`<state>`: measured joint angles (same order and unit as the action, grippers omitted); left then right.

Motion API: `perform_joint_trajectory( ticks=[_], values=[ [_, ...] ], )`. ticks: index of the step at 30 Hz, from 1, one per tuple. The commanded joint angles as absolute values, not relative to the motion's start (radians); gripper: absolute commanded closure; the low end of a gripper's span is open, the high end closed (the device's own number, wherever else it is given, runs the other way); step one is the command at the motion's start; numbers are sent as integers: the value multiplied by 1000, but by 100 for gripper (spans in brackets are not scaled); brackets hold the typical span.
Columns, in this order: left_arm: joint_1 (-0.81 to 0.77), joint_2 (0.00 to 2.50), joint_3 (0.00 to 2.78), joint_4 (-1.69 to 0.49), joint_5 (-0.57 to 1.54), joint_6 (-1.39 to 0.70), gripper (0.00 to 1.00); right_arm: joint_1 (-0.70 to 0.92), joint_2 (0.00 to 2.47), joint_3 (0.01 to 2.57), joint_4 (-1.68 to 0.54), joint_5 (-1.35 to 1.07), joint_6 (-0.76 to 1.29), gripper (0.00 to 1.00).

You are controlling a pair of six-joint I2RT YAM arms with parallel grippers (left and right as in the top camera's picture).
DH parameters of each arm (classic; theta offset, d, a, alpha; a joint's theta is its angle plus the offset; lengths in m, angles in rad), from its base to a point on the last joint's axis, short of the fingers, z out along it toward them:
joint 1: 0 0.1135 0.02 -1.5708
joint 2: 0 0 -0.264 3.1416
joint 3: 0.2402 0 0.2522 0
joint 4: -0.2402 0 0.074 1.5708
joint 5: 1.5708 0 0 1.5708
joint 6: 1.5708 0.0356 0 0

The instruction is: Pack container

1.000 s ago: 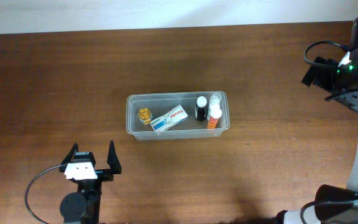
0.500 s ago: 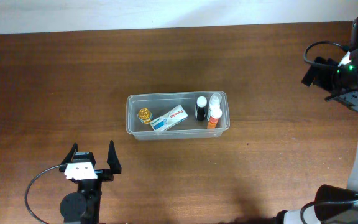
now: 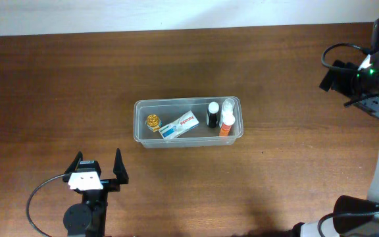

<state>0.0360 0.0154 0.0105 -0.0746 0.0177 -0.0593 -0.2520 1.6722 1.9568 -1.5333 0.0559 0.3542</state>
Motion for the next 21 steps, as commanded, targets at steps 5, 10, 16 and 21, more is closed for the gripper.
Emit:
perform_joint_trajectory(
  ticks=[5, 10, 16, 21],
  values=[
    [42, 6, 9, -83, 3, -39, 1, -151, 1502, 1964, -1526, 89, 338, 1],
    [42, 6, 9, -83, 3, -39, 1, -14, 1346, 1962, -1495, 170, 338, 2],
    [42, 6, 9, -83, 3, -39, 1, 84, 1140, 1854, -1246, 168, 338, 2],
    [42, 6, 9, -83, 3, -39, 1, 100, 914, 1591, -970, 149, 331, 2]
  ],
)
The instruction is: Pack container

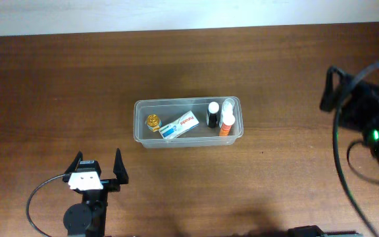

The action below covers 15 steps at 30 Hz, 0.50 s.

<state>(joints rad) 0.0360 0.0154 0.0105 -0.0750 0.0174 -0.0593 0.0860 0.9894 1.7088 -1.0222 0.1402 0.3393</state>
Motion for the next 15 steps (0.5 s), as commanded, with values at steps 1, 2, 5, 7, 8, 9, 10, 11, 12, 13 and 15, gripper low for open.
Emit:
perform_joint_trajectory(
  ticks=[1, 2, 5, 7, 8, 9, 10, 11, 12, 13, 15],
  values=[
    [42, 6, 9, -83, 3, -40, 1, 100, 867, 1530, -920, 138, 312, 2],
    [42, 6, 9, -83, 3, -39, 1, 100, 821, 1470, -873, 128, 291, 2],
    [42, 6, 9, -83, 3, -40, 1, 100, 671, 1271, -744, 100, 235, 2],
    [42, 6, 9, -83, 3, -39, 1, 100, 586, 1160, -679, 97, 231, 2],
    [42, 6, 9, -83, 3, -39, 1, 100, 545, 1106, -651, 97, 232, 2],
    [42, 6, 9, -83, 3, -39, 1, 99, 498, 1047, -622, 86, 221, 2],
    [42, 6, 9, -83, 3, -39, 1, 99, 460, 997, -596, 69, 200, 2],
    [42, 6, 9, -83, 3, -39, 1, 97, 424, 949, -567, 46, 175, 2],
    [42, 6, 9, -83, 3, -39, 1, 97, 387, 901, -537, 27, 148, 2],
    [42, 6, 9, -83, 3, -39, 1, 97, 351, 854, -505, 7, 122, 2],
    [42, 6, 9, -83, 3, -39, 1, 97, 271, 749, -430, -24, 80, 2]
  ],
)
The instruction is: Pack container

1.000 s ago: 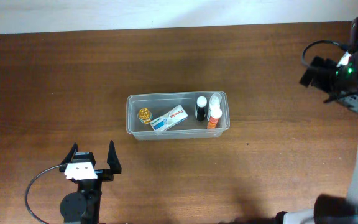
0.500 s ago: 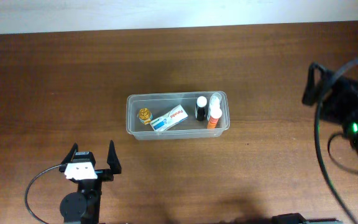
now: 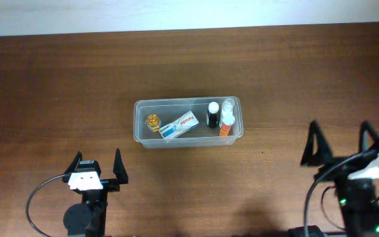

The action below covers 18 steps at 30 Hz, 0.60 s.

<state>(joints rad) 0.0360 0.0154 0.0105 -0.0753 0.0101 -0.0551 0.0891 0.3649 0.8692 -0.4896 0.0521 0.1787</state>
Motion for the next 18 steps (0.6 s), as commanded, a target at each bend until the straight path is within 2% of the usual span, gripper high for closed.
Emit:
perform_joint_trajectory(
  ticks=[1, 10, 18],
  values=[
    [42, 6, 9, -83, 3, -39, 1, 97, 234, 701, -394, -28, 78, 2],
    [42, 6, 9, -83, 3, -39, 1, 38, 7, 305, -71, -136, 78, 2],
    [42, 6, 9, -83, 3, -39, 1, 30, 4, 188, -9, -93, 78, 2]
  ],
)
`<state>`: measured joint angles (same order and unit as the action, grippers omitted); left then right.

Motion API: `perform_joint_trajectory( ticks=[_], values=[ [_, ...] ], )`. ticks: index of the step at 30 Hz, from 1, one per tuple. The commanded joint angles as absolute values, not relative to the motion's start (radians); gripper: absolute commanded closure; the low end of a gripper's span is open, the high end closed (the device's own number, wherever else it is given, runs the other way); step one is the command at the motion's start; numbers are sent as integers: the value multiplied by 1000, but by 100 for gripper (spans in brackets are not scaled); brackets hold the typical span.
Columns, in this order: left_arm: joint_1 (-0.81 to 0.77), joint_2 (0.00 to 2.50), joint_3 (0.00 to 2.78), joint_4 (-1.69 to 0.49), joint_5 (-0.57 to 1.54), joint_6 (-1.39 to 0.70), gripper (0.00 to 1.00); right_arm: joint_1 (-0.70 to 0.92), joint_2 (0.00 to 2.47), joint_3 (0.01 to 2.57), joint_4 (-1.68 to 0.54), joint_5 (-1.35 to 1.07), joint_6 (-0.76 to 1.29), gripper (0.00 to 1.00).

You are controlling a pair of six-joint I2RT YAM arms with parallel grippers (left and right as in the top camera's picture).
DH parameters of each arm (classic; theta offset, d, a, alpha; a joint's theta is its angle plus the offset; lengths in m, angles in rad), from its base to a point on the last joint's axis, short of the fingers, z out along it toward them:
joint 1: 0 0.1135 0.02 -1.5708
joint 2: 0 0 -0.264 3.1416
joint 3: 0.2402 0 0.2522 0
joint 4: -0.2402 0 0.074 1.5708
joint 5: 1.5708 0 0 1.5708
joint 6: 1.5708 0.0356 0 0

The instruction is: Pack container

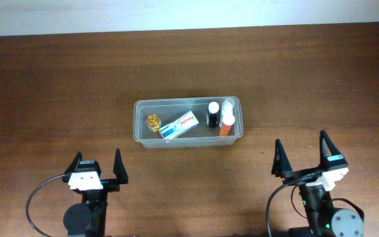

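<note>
A clear plastic container (pixel 139 125) stands at the middle of the table. Inside it lie a small gold-capped jar (pixel 152 121), a white and blue box (pixel 179 126), a black bottle (pixel 212 115), a clear bottle (pixel 228 105) and an orange bottle (pixel 226 125). My left gripper (pixel 98 162) is open near the front edge, left of the container, with nothing between its fingers. My right gripper (pixel 301 155) is open near the front edge, right of the container, also holding nothing.
The brown wooden table (pixel 58 85) spreads around the container. A white wall strip (pixel 176 13) runs along the far edge. A black cable (pixel 38 197) loops beside the left arm.
My right gripper has moved left and a little toward the front, from about the table's right edge to a spot nearer the container's right end. The left gripper and the container's contents are unchanged.
My right arm was raised at the far right edge of the table. It was then lower along the right side, then open at the front right, and now stands open nearer the middle front. The left gripper stayed open at the front left throughout.
</note>
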<state>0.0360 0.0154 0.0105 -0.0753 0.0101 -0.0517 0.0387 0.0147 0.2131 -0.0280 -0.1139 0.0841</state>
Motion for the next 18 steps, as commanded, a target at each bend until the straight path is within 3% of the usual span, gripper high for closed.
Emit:
perform_joint_trajectory(
  ticks=[1, 18],
  values=[
    [42, 6, 9, -83, 3, -40, 1, 30, 4, 178, -4, -78, 78, 2],
    [42, 6, 9, -83, 3, -39, 1, 30, 3, 6, 90, 14, 78, 2]
  ],
)
